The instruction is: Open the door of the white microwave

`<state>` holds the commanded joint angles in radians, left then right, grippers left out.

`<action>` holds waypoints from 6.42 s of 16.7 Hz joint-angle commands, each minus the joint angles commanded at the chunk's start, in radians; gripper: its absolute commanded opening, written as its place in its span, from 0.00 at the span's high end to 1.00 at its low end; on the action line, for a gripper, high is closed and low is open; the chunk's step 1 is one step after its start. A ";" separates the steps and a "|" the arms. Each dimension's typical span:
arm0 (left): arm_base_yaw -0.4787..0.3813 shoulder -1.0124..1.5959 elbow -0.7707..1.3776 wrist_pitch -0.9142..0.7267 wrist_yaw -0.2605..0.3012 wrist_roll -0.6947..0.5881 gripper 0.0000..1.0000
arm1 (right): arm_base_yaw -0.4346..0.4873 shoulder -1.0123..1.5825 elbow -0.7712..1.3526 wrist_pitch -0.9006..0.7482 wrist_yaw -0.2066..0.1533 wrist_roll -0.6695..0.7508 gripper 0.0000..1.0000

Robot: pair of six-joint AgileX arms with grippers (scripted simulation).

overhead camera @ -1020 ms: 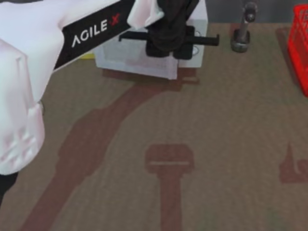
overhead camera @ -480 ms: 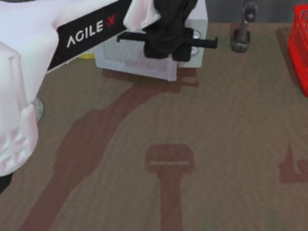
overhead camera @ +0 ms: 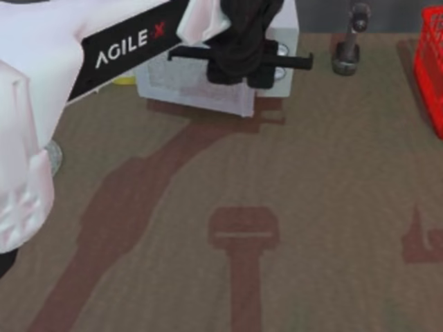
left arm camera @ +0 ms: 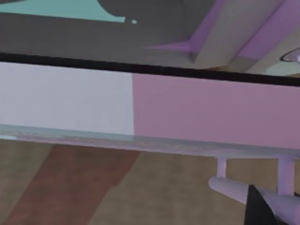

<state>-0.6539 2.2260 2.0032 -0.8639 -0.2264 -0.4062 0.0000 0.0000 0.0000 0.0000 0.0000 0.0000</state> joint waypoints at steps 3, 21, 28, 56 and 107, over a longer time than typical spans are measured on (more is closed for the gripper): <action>0.000 0.000 0.000 0.000 0.000 0.000 1.00 | 0.000 0.000 0.000 0.000 0.000 0.000 0.00; 0.006 -0.050 -0.082 0.043 0.025 0.049 1.00 | 0.000 0.000 0.000 0.000 0.000 0.000 0.00; 0.006 -0.050 -0.082 0.043 0.025 0.049 1.00 | 0.000 0.000 0.000 0.000 0.000 0.000 0.00; 0.016 -0.110 -0.177 0.090 0.059 0.114 1.00 | 0.000 0.000 0.000 0.000 0.000 0.000 0.00; 0.030 -0.174 -0.276 0.136 0.102 0.192 1.00 | 0.000 0.000 0.000 0.000 0.000 0.000 0.00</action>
<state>-0.6235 2.0522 1.7274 -0.7281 -0.1243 -0.2137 0.0000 0.0000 0.0000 0.0000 0.0000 0.0000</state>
